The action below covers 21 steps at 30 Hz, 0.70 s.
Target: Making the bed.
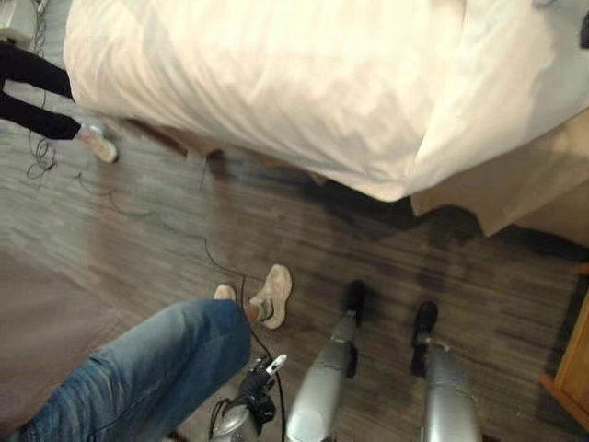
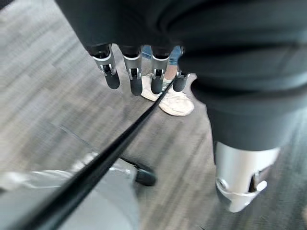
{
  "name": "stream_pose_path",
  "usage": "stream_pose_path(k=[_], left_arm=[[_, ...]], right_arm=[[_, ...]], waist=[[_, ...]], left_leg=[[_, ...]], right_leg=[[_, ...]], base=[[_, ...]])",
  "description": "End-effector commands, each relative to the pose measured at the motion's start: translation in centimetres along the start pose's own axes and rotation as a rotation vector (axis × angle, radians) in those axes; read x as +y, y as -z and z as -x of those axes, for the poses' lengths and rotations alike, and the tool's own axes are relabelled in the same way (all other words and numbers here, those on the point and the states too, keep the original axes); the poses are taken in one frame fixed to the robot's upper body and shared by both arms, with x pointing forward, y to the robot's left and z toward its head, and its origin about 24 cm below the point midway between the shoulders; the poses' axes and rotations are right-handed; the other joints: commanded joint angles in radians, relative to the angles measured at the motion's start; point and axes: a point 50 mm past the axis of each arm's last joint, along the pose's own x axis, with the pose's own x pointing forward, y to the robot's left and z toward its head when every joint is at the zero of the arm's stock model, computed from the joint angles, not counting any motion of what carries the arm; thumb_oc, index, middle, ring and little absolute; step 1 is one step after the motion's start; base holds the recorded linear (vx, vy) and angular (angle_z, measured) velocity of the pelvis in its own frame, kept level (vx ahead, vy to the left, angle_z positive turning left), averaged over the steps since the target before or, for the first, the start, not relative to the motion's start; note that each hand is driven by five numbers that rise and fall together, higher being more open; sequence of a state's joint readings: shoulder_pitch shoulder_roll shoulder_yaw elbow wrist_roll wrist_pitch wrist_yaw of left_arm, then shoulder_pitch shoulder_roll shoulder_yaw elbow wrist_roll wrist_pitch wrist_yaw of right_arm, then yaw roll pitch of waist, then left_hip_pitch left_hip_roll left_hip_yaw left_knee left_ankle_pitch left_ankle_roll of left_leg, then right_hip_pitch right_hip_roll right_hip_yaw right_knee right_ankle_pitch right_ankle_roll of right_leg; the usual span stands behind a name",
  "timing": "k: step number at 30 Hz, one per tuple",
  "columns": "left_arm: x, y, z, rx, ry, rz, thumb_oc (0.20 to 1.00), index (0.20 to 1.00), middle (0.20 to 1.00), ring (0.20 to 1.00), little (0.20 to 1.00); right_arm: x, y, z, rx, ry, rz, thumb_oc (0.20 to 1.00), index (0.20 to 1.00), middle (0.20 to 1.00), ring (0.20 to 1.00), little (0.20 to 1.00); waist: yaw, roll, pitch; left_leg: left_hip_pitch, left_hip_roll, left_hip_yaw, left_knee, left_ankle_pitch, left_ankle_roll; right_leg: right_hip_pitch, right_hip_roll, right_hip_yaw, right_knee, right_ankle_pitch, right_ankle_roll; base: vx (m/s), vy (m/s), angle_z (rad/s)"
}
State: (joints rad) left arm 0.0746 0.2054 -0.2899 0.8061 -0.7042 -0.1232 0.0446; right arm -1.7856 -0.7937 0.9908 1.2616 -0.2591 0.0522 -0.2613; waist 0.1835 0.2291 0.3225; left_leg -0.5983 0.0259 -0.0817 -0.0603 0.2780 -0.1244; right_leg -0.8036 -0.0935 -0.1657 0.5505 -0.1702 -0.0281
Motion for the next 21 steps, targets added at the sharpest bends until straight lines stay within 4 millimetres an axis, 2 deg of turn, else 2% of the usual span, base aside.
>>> stream_pose_path(k=[1,2,4,7,8,9,14,15,21], left_arm=[[-1.8,-1.9,-0.9,-0.057,0.029,0.052,1.000,1.000,1.000,1.000,1.000],[-1.9,-1.8,-0.9,-0.054,0.026,0.063,1.000,1.000,1.000,1.000,1.000],[-3.3,-2.2,-0.7,-0.084,0.071,0.083,1.000,1.000,1.000,1.000,1.000],[-3.5,-2.0,-0.8,-0.072,0.064,0.090,1.000,1.000,1.000,1.000,1.000],[-3.6,-2.1,-0.8,-0.073,0.067,0.093,1.000,1.000,1.000,1.000,1.000],[-3.7,-2.5,-1.0,-0.084,0.061,0.101,1.000,1.000,1.000,1.000,1.000],[-3.3,-2.9,-1.2,-0.095,0.039,0.110,1.000,1.000,1.000,1.000,1.000],[-2.5,-3.4,-1.3,-0.104,0.006,0.121,1.000,1.000,1.000,1.000,1.000],[-1.5,-2.5,-1.5,-0.061,-0.041,0.119,1.000,1.000,1.000,1.000,1.000]], right_arm=[[-4.8,-1.1,-0.9,-0.082,0.140,0.127,1.000,1.000,1.000,1.000,1.000],[-4.8,-0.9,-0.9,-0.079,0.139,0.126,1.000,1.000,1.000,1.000,1.000],[-4.2,-0.8,-0.8,-0.084,0.124,0.140,1.000,1.000,1.000,1.000,1.000],[-3.3,-1.4,-0.7,-0.101,0.100,0.151,1.000,1.000,1.000,1.000,1.000],[-3.1,-1.7,-0.6,-0.112,0.091,0.152,0.514,0.514,0.514,0.514,0.514],[-2.8,-2.3,-0.6,-0.128,0.086,0.158,0.200,0.200,0.200,0.200,0.200],[-2.9,-3.8,-0.6,-0.173,0.095,0.157,0.200,0.200,0.200,0.200,0.200],[-3.4,-5.3,-0.6,-0.214,0.119,0.119,0.200,0.200,0.200,0.200,0.200],[-3.1,-5.9,-0.3,-0.235,0.124,0.030,0.200,0.200,0.200,0.200,0.200]], waist=[[0.000,0.017,0.090],[-0.003,0.020,0.097],[-0.010,0.030,0.123],[-0.019,0.037,0.138],[-0.023,0.038,0.141],[-0.028,0.038,0.142],[-0.035,0.032,0.141],[-0.046,0.020,0.137],[-0.061,0.006,0.128]], left_leg=[[0.115,-0.067,0.067,-0.027,-0.091,0.024],[0.106,-0.067,0.072,-0.027,-0.094,0.026],[0.101,-0.074,0.086,-0.027,-0.108,0.032],[0.109,-0.078,0.095,-0.027,-0.113,0.034],[0.113,-0.078,0.096,-0.027,-0.114,0.034],[0.124,-0.078,0.098,-0.027,-0.117,0.035],[0.144,-0.076,0.100,-0.027,-0.122,0.036],[0.162,-0.074,0.104,-0.027,-0.128,0.037],[0.195,-0.073,0.112,-0.027,-0.139,0.041]], right_leg=[[0.096,0.066,0.074,-0.289,0.078,0.026],[0.077,0.064,0.080,-0.275,0.075,0.026],[0.051,0.061,0.097,-0.244,0.070,0.027],[0.053,0.061,0.104,-0.238,0.069,0.026],[0.059,0.061,0.106,-0.242,0.073,0.027],[0.073,0.063,0.110,-0.255,0.078,0.027],[0.100,0.068,0.115,-0.276,0.089,0.028],[0.133,0.075,0.123,-0.308,0.104,0.030],[0.191,0.080,0.132,-0.365,0.130,0.034]], base=[[-0.04,-0.001,-0.02],[-0.03,0.012,-0.19],[-0.03,0.010,-0.14],[-0.02,0.006,-0.10],[-0.02,0.026,-0.16],[-0.02,0.022,-0.13],[-0.03,0.014,-0.07],[-0.04,0.012,-0.05],[-0.03,0.023,-0.07]])
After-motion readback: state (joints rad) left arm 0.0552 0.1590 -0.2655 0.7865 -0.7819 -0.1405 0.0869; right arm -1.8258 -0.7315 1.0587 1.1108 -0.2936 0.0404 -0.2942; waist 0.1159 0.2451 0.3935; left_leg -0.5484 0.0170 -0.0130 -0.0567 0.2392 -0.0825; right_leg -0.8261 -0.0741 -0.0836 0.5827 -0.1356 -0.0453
